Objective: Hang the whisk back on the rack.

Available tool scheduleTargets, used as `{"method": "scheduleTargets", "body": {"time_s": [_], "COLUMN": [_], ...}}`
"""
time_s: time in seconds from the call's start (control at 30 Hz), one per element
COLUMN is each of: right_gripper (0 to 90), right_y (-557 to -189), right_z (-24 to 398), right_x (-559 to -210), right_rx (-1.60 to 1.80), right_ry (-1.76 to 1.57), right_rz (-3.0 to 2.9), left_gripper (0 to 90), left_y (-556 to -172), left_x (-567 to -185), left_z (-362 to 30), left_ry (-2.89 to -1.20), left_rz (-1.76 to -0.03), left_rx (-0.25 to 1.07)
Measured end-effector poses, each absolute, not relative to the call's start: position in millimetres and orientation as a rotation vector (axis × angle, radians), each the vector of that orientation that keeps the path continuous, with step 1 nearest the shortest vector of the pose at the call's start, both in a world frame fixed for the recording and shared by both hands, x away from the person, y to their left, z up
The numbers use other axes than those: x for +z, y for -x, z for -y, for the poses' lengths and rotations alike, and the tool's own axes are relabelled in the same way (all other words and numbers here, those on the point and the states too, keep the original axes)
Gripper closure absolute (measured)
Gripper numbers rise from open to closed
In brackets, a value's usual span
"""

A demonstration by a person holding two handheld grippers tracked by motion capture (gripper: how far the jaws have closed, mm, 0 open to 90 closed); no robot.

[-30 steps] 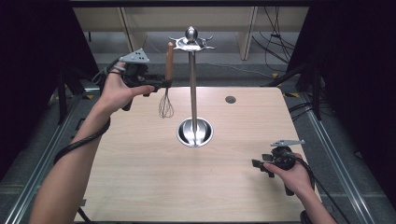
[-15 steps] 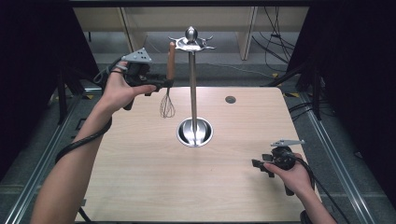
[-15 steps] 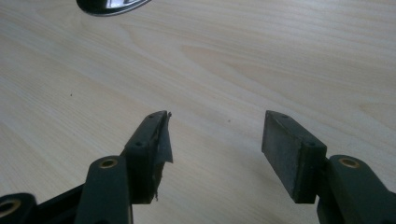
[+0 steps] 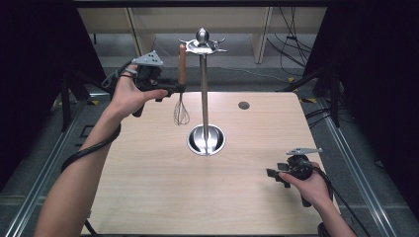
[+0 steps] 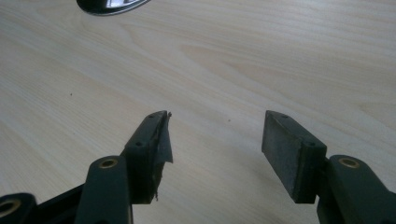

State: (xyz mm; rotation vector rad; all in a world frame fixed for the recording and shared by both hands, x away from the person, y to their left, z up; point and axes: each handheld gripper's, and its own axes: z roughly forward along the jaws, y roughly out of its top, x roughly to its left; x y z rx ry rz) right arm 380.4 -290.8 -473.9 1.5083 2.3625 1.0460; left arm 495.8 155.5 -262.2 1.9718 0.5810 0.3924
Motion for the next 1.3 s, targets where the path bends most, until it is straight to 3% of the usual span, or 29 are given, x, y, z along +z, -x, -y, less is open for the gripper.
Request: {"method": "scheduleTargets", "body": {"time_s": [0.73,1.1,1.3], "right_gripper": [42.0,42.0,41.9], "right_y": [-379.9,-378.9,-380.4], "right_z": [290.5,290.0,291.0], "right_x": [-473.6,-472.7,-475.4], "right_rx": [1.044,1.001,1.099], "right_ry": [-1.505,-1.524,-1.506], "right_rz": [-2.359,-2.333,-2.358], "left_gripper": [67.1,60.9,51.7], "left_y": [-494.6,-489.3,-478.6], "left_x": [-272.0,-281.0,-284.1], "left_z": [-156.5,-166.8,-177.3], "left_ry": [-1.972,-1.939,-1.893], "left_rz": [-0.599,-0.608,-0.626], "left_rx": [0.382,0.395,0.411]}}
